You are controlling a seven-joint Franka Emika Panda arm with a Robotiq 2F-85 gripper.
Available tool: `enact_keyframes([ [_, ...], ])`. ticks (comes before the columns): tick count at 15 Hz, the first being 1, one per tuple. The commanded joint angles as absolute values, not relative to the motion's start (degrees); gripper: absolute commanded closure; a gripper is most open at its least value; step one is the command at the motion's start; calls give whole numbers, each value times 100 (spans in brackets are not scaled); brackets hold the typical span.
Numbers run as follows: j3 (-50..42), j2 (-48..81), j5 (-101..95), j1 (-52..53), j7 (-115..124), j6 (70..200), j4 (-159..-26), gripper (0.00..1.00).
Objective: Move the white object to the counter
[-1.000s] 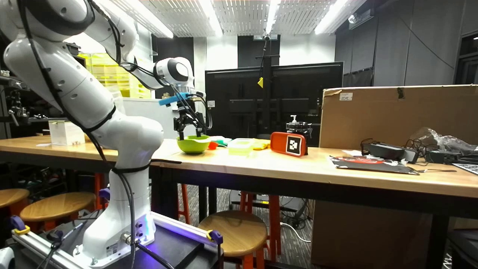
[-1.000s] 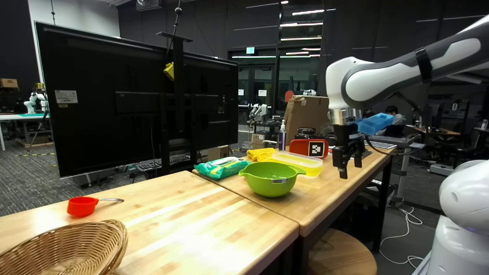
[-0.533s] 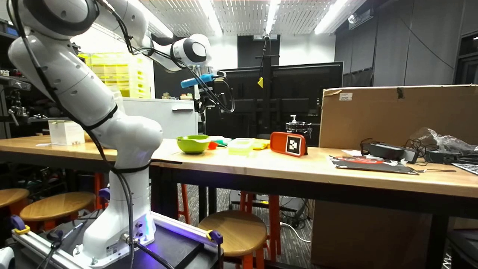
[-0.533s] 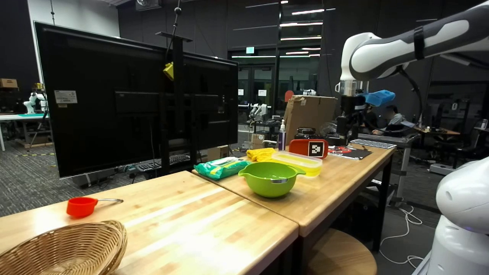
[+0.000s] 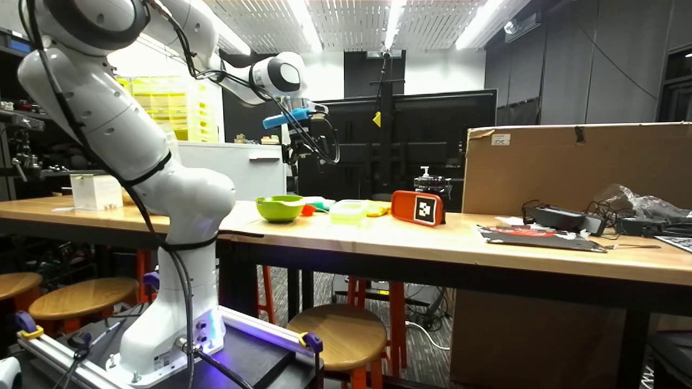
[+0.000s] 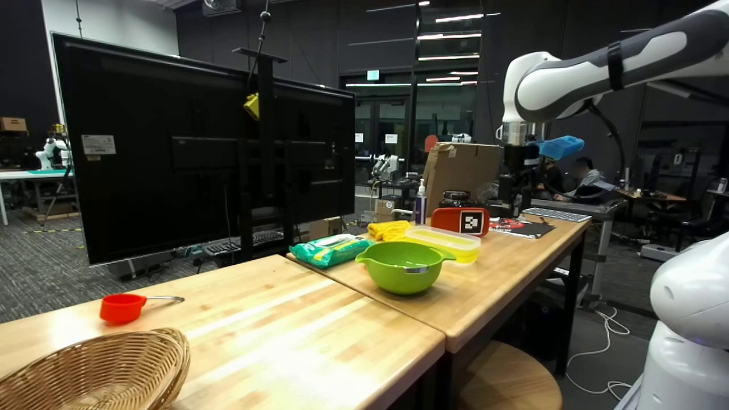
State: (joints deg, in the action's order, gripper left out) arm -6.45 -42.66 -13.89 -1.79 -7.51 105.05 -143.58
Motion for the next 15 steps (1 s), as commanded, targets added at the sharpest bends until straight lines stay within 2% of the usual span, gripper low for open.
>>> enact_keyframes([
  [1, -676, -3957, -1199, -334, -491, 10547, -14016, 0],
  [11, -1201, -2641, -716, -619, -625, 10671, -12526, 0],
  [12, -1137, -3032, -763, -687, -539, 10744, -12972, 0],
  [15, -1136, -2683, -753, -681, -551, 10741, -12647, 0],
])
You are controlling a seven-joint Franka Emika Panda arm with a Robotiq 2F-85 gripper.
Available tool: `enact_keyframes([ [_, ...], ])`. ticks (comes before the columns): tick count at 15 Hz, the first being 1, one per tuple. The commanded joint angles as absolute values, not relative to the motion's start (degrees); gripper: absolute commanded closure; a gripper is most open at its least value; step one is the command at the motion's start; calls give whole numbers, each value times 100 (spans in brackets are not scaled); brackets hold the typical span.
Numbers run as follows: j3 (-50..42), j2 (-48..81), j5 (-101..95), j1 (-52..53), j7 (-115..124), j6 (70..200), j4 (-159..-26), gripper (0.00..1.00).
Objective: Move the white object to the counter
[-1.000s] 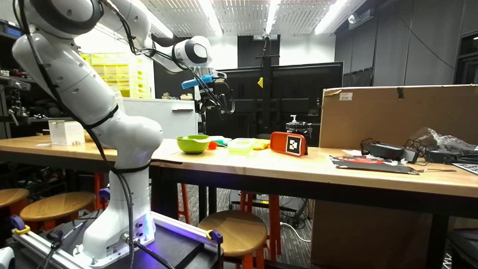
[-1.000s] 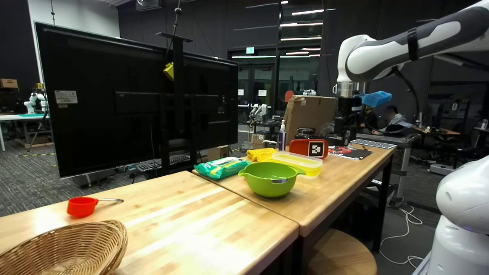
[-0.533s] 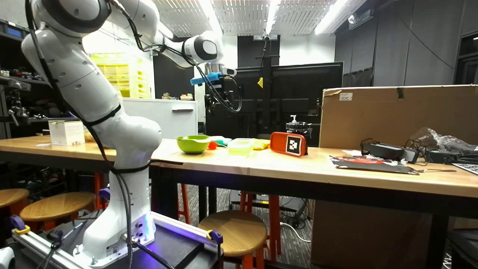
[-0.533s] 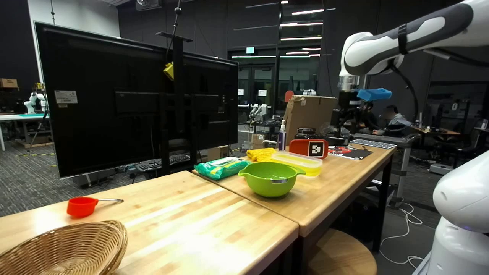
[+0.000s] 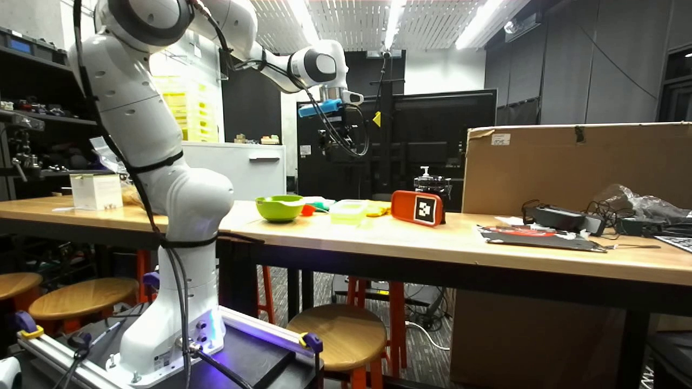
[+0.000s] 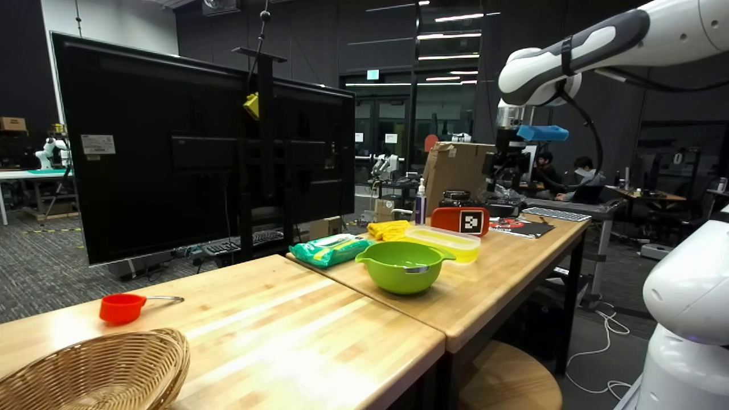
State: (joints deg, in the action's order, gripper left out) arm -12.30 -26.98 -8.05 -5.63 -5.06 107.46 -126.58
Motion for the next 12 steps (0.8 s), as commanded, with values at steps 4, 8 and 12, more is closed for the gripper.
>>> enact_keyframes([
  [4, -1175, -2597, -678, -653, -599, 10907, -12671, 0],
  [8, -1233, -2296, -421, -584, -740, 11289, -12531, 0],
  [12, -1240, -1874, -46, -540, -876, 11701, -12373, 0],
])
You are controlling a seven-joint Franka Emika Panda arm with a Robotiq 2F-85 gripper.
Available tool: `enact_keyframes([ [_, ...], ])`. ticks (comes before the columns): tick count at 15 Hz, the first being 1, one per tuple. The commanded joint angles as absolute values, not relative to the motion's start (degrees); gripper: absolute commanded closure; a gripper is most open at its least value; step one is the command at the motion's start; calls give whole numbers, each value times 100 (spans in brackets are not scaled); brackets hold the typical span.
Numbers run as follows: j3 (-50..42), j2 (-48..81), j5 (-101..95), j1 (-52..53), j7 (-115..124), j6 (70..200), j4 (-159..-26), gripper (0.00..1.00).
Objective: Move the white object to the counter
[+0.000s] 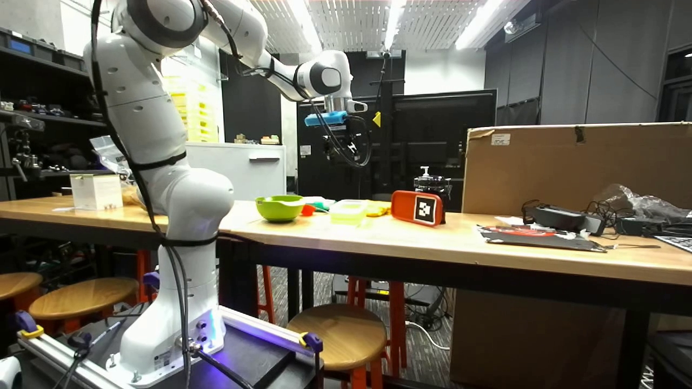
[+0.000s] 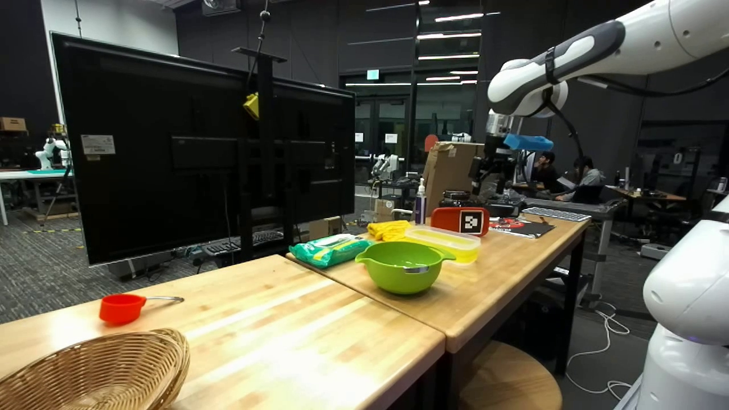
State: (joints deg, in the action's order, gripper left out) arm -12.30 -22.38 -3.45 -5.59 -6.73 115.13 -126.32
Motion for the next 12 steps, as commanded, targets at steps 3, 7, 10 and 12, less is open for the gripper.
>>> enact_keyframes([
  [3, -1207, -1508, 220, -493, -1021, 11849, -12175, 0],
  [7, -1156, -1044, 506, -483, -1149, 11950, -11930, 0],
  [10, -1113, -732, 659, -515, -1204, 11894, -11773, 0],
  [12, -1087, -543, 722, -537, -1190, 11869, -11728, 0],
])
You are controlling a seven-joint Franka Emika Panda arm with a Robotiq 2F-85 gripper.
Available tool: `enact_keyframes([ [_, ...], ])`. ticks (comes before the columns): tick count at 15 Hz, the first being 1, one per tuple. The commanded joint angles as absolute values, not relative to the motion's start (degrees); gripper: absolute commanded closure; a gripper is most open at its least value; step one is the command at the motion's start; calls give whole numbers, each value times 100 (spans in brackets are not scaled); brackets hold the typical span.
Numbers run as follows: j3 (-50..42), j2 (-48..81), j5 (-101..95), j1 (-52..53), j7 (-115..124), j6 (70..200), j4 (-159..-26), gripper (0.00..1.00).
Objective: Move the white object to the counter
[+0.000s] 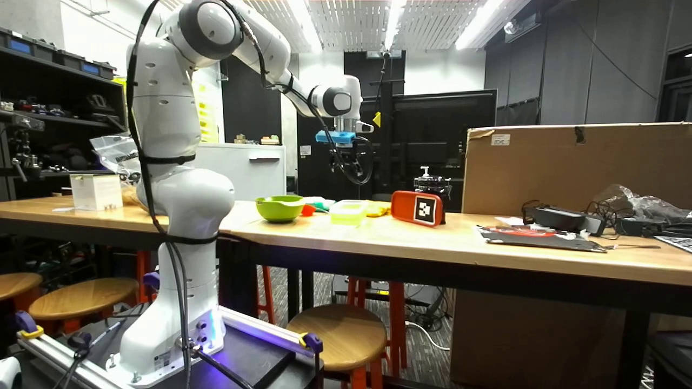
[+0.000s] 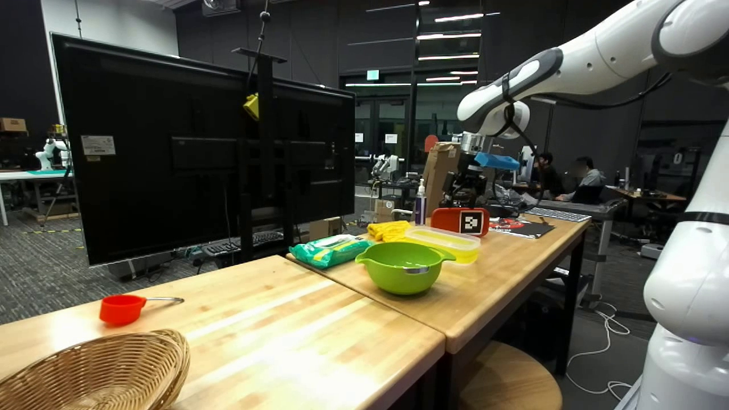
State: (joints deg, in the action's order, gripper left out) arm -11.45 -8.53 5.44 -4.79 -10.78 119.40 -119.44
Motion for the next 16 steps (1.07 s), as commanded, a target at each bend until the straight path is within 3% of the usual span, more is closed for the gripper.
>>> enact_keyframes([
  [1, -1070, -468, 713, -549, -1156, 11863, -11705, 0],
  [16, -1025, -328, 1053, -634, -316, 12004, -11940, 0],
])
